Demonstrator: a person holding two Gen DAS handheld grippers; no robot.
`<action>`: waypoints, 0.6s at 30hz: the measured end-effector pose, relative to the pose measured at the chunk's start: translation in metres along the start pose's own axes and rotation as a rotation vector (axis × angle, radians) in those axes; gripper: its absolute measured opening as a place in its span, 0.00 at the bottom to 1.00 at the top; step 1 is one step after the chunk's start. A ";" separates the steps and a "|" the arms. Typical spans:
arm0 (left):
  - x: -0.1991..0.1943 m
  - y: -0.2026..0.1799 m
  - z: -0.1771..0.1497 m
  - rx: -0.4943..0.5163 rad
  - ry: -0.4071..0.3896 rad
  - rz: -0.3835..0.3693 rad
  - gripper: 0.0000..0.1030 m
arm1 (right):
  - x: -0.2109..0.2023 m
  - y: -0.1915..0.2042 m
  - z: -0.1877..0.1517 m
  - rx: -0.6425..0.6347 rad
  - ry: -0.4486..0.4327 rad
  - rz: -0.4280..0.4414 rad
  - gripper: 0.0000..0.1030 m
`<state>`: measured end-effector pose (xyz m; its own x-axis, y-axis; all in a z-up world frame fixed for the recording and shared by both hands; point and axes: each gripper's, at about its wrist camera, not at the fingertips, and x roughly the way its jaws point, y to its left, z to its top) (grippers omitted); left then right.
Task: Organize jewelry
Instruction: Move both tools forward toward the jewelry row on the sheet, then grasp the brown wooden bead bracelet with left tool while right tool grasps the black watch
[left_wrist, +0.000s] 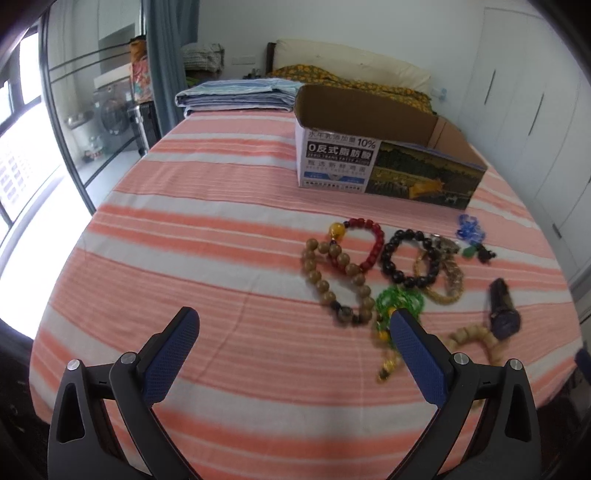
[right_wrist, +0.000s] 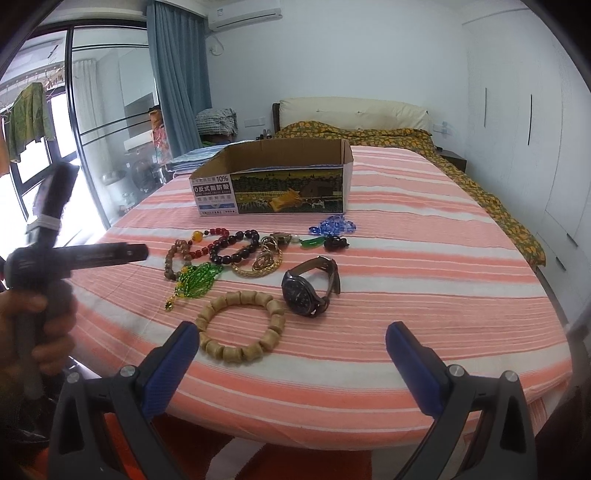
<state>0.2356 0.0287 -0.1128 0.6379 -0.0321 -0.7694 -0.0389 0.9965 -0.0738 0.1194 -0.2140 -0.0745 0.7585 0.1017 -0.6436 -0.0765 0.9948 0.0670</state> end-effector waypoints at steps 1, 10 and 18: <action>0.007 0.000 0.002 0.001 0.008 0.005 1.00 | 0.000 0.000 0.000 0.000 -0.002 -0.001 1.00; 0.063 0.010 0.004 -0.049 0.121 0.078 1.00 | 0.001 -0.017 -0.001 0.034 -0.011 -0.027 1.00; 0.069 0.022 0.002 -0.026 0.120 0.126 1.00 | 0.027 -0.029 -0.010 0.064 0.063 -0.011 1.00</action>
<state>0.2798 0.0484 -0.1663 0.5304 0.0828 -0.8437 -0.1340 0.9909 0.0130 0.1356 -0.2402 -0.1011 0.7164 0.0928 -0.6915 -0.0257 0.9939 0.1068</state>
